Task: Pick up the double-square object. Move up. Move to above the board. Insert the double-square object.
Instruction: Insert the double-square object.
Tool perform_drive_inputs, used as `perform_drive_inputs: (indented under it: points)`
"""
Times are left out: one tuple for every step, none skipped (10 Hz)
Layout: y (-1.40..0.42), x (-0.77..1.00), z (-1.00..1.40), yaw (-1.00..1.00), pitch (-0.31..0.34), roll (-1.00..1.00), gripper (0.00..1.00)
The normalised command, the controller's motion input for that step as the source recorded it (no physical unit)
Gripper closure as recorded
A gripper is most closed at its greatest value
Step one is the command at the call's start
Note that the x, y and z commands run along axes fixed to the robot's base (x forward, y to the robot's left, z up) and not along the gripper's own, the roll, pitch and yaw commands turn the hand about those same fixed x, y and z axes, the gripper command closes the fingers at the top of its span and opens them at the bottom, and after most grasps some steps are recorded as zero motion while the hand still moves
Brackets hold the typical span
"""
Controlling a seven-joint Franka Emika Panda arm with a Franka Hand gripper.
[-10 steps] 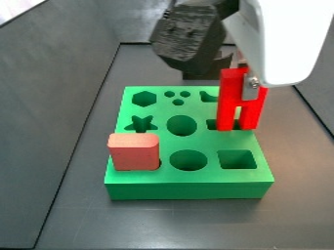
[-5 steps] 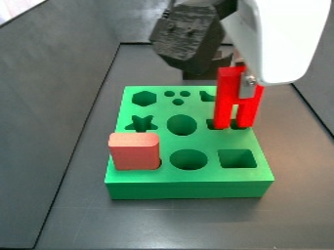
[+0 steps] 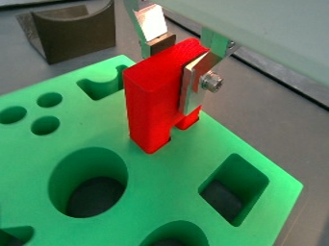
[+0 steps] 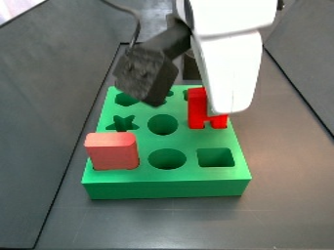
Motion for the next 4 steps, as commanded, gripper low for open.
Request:
perform_drive_inputs:
  points:
    - [-0.37,0.17,-0.87,0.20,-0.096,0.17,1.00]
    - [-0.37,0.27,-0.90,0.14,-0.084,0.14,1.00]
    - [-0.02,0.02,0.00,0.00,0.024,0.01,1.00]
    - [0.00,0.00,0.00,0.00,-0.016,0.00,1.00]
